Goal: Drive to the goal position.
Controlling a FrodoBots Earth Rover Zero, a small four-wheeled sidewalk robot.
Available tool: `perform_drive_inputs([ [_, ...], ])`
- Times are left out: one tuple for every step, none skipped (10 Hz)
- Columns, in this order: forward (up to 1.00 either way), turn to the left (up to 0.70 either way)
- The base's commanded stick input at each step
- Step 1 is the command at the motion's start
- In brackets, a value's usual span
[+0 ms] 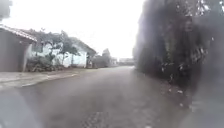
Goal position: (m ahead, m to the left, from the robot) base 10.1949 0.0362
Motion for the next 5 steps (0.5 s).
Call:
perform_drive_inputs([
  [0.70, 0.00],
  [0.70, 0.00],
  [0.70, 0.00],
  [0.70, -0.02],
  [0.70, -0.04],
])
